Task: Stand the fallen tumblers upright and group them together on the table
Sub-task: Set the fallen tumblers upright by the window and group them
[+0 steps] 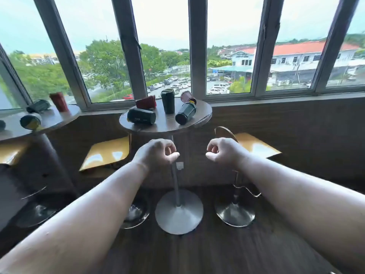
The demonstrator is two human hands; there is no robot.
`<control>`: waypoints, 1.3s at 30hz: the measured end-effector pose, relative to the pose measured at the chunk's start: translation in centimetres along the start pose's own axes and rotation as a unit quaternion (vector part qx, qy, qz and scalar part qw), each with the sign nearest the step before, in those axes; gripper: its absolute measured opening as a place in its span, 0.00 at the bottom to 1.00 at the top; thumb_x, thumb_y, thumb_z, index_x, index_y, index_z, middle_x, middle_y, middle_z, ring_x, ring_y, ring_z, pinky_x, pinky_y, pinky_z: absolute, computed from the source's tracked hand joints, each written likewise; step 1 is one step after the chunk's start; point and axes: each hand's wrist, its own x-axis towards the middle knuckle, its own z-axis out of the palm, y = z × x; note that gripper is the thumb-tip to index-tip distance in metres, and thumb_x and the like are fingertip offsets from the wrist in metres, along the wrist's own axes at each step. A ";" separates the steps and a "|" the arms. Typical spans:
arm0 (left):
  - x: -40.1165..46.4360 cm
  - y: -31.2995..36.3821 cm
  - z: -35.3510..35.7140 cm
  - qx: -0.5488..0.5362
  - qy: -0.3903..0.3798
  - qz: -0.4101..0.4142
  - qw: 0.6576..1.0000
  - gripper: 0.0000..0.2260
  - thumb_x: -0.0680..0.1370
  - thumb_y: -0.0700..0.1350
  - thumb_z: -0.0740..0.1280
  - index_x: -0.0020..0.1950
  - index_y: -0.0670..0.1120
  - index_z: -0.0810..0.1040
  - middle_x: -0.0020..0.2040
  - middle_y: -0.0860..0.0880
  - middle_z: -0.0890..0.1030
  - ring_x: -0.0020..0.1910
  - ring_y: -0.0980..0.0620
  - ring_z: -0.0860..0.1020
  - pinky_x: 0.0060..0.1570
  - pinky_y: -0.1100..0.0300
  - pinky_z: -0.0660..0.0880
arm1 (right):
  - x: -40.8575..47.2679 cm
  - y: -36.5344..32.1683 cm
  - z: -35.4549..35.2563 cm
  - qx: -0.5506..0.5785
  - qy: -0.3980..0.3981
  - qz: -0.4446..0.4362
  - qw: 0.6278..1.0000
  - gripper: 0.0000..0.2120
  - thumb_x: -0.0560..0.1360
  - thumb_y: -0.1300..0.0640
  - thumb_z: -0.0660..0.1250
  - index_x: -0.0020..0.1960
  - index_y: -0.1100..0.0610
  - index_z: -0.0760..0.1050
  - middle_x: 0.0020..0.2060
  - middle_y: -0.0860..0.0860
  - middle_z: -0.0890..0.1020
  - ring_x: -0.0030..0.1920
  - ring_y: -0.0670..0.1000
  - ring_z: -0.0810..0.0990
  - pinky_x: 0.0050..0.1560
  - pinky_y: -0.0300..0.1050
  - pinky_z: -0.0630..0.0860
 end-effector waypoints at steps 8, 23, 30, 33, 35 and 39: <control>13.4 -4.4 -0.5 -0.003 0.001 0.044 0.999 0.06 0.74 0.55 0.70 0.45 0.55 0.81 0.40 0.58 0.81 0.40 0.56 0.79 0.44 0.61 0.76 | 12.6 0.5 -0.9 0.065 0.042 0.056 0.995 0.07 0.71 0.47 0.68 0.45 0.50 0.79 0.40 0.45 0.82 0.43 0.48 0.81 0.47 0.45 0.78; 35.7 -7.5 7.5 -0.081 -0.009 -0.084 0.993 0.18 0.76 0.55 0.71 0.63 0.50 0.76 0.50 0.51 0.79 0.48 0.53 0.77 0.50 0.59 0.72 | 37.0 11.2 -0.2 0.103 -0.031 0.011 0.994 0.11 0.73 0.49 0.69 0.53 0.53 0.78 0.44 0.49 0.81 0.48 0.51 0.79 0.48 0.45 0.76; 40.5 -9.6 10.5 -0.260 -0.102 -0.233 0.932 0.30 0.73 0.56 0.75 0.71 0.50 0.70 0.56 0.47 0.78 0.51 0.49 0.79 0.40 0.58 0.74 | 44.0 12.2 2.7 0.225 -0.112 0.059 0.966 0.16 0.77 0.45 0.66 0.53 0.58 0.72 0.41 0.55 0.79 0.38 0.55 0.79 0.39 0.49 0.78; 41.6 -10.5 10.7 -0.320 -0.159 -0.253 0.899 0.33 0.70 0.57 0.76 0.71 0.55 0.68 0.58 0.48 0.78 0.53 0.48 0.80 0.38 0.57 0.76 | 45.1 12.0 3.6 0.277 -0.162 0.084 0.943 0.24 0.75 0.39 0.64 0.57 0.59 0.72 0.47 0.57 0.80 0.39 0.56 0.81 0.36 0.45 0.79; 42.0 -10.9 10.7 -0.346 -0.196 -0.252 0.882 0.27 0.74 0.53 0.75 0.70 0.58 0.67 0.58 0.50 0.79 0.53 0.49 0.81 0.40 0.55 0.77 | 45.5 11.7 4.3 0.314 -0.197 0.103 0.923 0.29 0.70 0.35 0.65 0.60 0.55 0.73 0.52 0.58 0.81 0.44 0.56 0.82 0.38 0.46 0.79; 42.9 -11.3 10.7 -0.358 -0.230 -0.223 0.877 0.30 0.69 0.54 0.76 0.69 0.60 0.69 0.53 0.50 0.81 0.53 0.47 0.83 0.44 0.50 0.79 | 46.0 11.1 4.9 0.353 -0.210 0.116 0.904 0.20 0.75 0.42 0.66 0.60 0.54 0.75 0.51 0.55 0.82 0.43 0.52 0.79 0.41 0.44 0.75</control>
